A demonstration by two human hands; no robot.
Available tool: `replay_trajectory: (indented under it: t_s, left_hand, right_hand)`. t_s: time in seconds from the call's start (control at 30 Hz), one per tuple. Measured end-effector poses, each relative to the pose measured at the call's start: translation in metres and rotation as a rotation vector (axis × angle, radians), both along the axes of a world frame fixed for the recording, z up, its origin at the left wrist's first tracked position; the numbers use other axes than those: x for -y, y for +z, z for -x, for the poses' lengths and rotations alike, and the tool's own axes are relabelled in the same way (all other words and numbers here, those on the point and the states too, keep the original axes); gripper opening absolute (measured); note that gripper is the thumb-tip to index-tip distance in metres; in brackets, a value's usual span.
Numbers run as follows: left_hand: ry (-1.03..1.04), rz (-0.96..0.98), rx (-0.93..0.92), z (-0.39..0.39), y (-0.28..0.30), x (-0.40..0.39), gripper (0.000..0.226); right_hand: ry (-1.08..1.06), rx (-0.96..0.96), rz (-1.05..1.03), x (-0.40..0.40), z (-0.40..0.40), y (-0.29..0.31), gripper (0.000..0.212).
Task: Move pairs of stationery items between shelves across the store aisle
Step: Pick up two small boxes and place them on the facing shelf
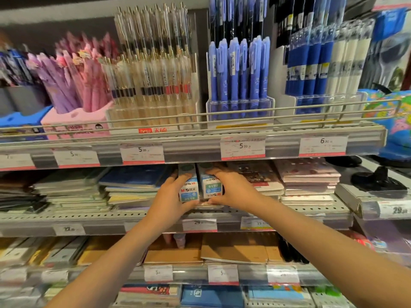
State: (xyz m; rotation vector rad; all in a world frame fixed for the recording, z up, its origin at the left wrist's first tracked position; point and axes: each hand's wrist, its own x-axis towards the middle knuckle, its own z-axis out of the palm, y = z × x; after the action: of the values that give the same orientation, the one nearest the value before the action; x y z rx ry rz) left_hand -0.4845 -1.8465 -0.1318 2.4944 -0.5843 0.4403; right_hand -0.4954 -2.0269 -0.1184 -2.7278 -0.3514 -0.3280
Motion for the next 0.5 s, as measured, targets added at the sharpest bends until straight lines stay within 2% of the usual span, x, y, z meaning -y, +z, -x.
replay_trajectory:
  t_s: [0.23,0.5]
  left_hand:
    - [-0.097,0.072,0.027,0.013,-0.003,-0.010,0.062]
    - [-0.060,0.229,-0.022,0.046,0.003,-0.036,0.067]
  right_hand:
    - [0.062,0.076,0.026,0.005,0.023,-0.003,0.069]
    - [0.101,0.167,-0.157,-0.003,0.060,-0.003,0.070]
